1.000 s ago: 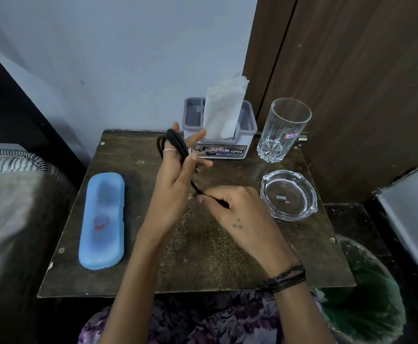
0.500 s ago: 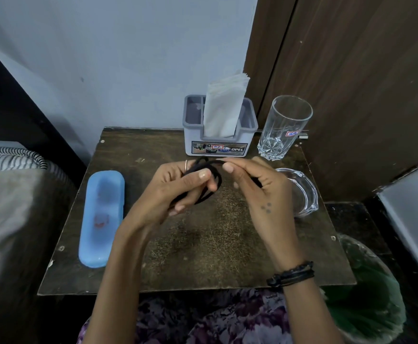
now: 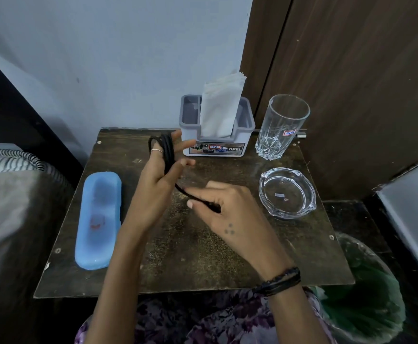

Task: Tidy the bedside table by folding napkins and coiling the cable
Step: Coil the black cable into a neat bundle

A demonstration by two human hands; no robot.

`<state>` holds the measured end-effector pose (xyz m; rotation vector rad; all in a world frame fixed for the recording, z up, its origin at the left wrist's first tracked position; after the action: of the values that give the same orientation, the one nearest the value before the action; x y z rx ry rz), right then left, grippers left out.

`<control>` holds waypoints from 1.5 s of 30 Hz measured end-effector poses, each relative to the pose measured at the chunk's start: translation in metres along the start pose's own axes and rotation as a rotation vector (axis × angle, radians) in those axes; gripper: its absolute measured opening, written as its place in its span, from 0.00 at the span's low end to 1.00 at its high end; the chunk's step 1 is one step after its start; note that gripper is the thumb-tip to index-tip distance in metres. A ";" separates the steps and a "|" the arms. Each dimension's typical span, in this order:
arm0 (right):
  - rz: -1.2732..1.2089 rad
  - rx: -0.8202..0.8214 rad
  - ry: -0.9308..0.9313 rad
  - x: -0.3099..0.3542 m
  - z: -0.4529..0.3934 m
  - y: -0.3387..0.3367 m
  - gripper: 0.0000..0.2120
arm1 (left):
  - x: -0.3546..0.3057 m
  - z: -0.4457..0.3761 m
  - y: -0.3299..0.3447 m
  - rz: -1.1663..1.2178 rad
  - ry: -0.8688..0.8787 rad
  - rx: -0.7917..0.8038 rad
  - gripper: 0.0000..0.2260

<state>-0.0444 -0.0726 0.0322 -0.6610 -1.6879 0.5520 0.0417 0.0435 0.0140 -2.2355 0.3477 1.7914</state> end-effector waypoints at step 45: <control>-1.230 -0.246 0.579 -0.046 -0.007 0.009 0.07 | 0.001 0.020 0.041 -0.607 0.147 -0.058 0.14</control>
<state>-0.0294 -0.0974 -0.0051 0.1365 -1.2901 -0.6710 0.0095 0.0123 0.0071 -2.1898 -0.3334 1.3318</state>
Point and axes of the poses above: each hand's wrist, its own z-axis away from the middle knuckle, its own y-axis out of the palm, x = y × z, the point moved 2 cm from there along -z, towards the middle knuckle, and after that the axes turned 1 degree about -x, right-handed, at the moved point
